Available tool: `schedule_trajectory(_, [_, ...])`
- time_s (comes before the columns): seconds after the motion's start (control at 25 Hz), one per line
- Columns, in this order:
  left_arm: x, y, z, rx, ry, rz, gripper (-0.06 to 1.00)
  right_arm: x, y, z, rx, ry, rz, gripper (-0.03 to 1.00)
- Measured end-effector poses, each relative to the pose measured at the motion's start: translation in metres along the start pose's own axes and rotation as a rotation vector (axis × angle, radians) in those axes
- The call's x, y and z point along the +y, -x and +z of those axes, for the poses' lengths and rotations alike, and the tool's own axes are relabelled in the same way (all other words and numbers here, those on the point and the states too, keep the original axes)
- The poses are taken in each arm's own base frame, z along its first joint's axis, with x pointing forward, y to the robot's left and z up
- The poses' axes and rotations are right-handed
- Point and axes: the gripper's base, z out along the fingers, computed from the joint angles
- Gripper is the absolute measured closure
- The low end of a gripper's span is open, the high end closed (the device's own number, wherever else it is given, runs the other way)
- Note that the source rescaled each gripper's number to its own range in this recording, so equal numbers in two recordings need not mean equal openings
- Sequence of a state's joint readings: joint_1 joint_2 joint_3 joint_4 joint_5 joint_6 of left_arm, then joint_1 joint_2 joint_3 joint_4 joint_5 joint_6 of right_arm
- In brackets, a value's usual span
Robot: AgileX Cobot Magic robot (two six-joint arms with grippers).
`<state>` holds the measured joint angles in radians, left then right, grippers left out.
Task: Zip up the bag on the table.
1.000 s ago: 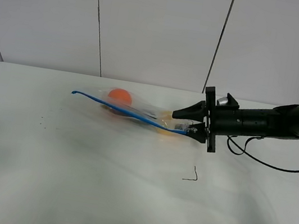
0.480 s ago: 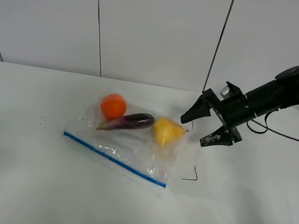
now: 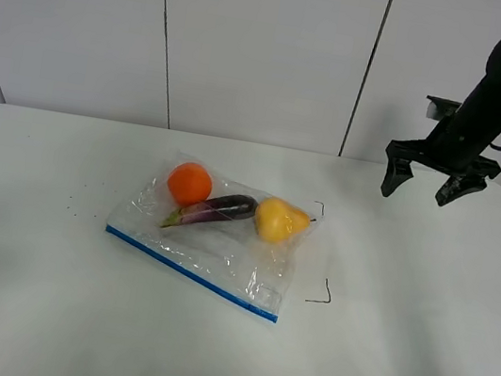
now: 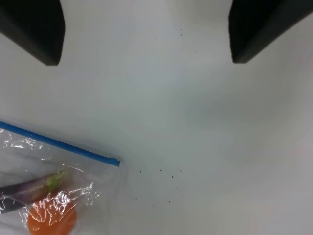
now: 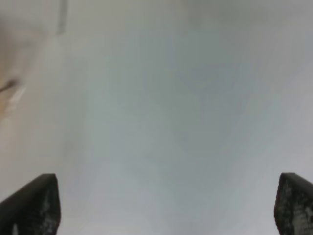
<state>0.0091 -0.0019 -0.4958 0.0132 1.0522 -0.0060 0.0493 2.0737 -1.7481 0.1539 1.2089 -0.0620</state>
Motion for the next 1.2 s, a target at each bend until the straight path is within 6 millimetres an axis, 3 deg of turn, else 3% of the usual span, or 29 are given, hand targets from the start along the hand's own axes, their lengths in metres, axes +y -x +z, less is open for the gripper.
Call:
schedule_trajectory(0.32, [0.0,0.0,0.0,0.0,0.0,0.0,-0.02,-0.025,0.0,-0.005,-0.007,-0.064,0.033,0.0])
schedule_trajectory(0.64, [0.0,0.0,0.0,0.0,0.0,0.0,-0.02,-0.022,-0.016,-0.022,-0.013,-0.069,0.034,0.0])
schedule_trajectory(0.88, [0.0,0.0,0.0,0.0,0.0,0.0,-0.02,-0.017,-0.064,-0.045,0.012,-0.081,0.032,0.0])
schedule_trajectory(1.2, [0.0,0.0,0.0,0.0,0.0,0.0,-0.02,-0.009,-0.164,-0.064,0.06,-0.081,0.033,0.0])
